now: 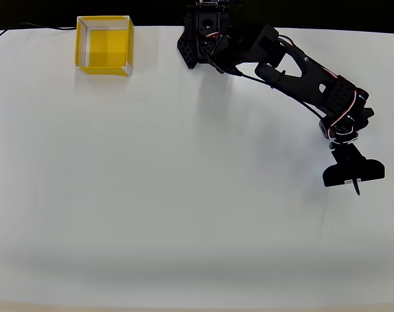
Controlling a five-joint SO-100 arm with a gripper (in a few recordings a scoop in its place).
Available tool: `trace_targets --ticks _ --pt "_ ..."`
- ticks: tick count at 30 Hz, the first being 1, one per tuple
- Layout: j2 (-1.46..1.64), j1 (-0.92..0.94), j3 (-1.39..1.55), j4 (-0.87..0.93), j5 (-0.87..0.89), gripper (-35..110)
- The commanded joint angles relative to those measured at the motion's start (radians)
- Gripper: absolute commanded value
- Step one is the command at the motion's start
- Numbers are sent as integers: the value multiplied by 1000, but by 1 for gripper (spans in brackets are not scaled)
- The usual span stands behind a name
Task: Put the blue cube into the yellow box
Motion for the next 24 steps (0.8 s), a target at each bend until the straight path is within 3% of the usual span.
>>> trace_targets --ticks 1,14,24 --pt "37 -20 -120 -2 -9 53" --pt "-83 -54 -195 -21 3 50" --pt "-123 -74 -210 -23 -12 37"
